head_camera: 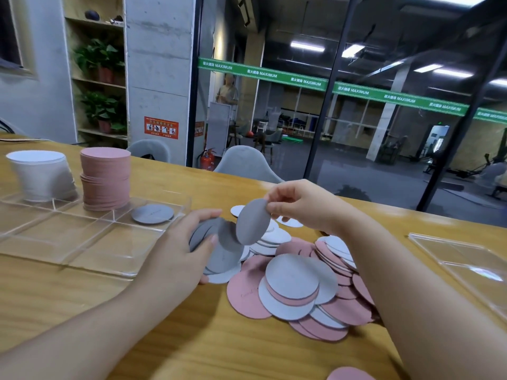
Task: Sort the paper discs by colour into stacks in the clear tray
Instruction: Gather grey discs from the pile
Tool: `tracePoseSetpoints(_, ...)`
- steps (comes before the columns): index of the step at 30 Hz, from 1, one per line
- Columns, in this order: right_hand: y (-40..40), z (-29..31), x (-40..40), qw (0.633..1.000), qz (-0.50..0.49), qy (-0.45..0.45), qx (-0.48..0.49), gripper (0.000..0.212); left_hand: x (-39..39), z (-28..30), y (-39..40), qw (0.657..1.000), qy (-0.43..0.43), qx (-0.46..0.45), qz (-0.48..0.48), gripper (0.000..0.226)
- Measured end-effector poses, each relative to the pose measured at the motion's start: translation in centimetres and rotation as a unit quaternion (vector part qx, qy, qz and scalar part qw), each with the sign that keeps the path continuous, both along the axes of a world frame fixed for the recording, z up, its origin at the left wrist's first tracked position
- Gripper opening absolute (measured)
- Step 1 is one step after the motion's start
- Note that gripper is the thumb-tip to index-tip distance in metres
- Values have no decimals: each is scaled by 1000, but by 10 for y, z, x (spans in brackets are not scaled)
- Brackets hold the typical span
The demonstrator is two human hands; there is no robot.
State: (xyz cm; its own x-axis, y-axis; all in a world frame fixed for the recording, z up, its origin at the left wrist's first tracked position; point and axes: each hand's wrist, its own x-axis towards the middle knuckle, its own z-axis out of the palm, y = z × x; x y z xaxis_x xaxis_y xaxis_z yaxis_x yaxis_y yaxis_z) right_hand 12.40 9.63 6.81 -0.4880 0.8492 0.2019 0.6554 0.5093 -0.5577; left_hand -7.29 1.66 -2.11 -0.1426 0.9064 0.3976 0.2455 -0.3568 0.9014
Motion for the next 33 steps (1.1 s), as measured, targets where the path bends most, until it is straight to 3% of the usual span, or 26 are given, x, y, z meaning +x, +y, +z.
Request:
tracePoseSetpoints(5, -10, -4, -18, 999, 13, -33, -8, 7, -1, -1, 2, 1000, -15, 2, -15, 24)
tracePoseSetpoints(12, -23, -11, -38, 999, 22, -33, 13, 3, -2, 5, -7, 1000, 19, -1, 1, 47)
tracePoseSetpoints(18, -49, -21, -54, 999, 29, -14, -32, 36, -18, 20, -13, 999, 19, -26, 23, 32)
tracePoseSetpoints(24, -85, -50, -71, 998, 37, 20, -40, 31, -29, 14, -37, 997, 70, -22, -15, 40)
tracePoseSetpoints(29, -99, -58, -73, 995, 21, 78, -59, 38, -42, 10, -45, 974, 224, -30, -4, 40)
tracePoseSetpoints(33, -101, -62, -77, 987, 16, 108, -115, 51, -38, 6, -44, 978, 202, -54, 5, 47)
